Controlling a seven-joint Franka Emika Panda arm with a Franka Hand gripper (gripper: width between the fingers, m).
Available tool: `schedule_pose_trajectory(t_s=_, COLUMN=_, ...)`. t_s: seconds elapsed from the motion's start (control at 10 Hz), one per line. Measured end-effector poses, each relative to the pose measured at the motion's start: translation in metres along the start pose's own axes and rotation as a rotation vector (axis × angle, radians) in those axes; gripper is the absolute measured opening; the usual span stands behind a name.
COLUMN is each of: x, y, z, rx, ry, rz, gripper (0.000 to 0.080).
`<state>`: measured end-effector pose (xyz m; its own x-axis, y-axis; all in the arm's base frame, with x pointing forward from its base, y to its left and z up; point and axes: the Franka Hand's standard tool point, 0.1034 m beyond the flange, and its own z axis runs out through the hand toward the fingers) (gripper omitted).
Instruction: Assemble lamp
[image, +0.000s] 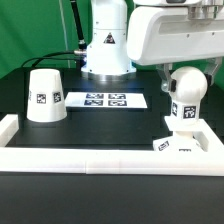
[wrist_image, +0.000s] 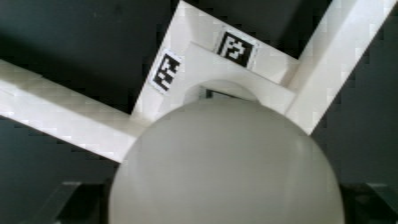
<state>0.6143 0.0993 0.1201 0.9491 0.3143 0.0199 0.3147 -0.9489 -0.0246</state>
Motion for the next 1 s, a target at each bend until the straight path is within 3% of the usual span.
schedule_pose_trajectory(t_s=0.1, x=-0.0008, y=0.0017, z=0.0001, rx=0.012, ry=0.01, rz=0.168, gripper=0.0576)
schedule_pose_trajectory(t_s=0.4, x=-0.0015, y=0.0016, z=0.0004, rx=0.01, ry=0.014, rz=0.484, gripper=0.0577)
schedule_pose_trajectory(t_s=1.0, x=-0.0026, y=0.0024, z=0.0003, rx=0.014, ry=0.008, rz=0.838, gripper=0.0577)
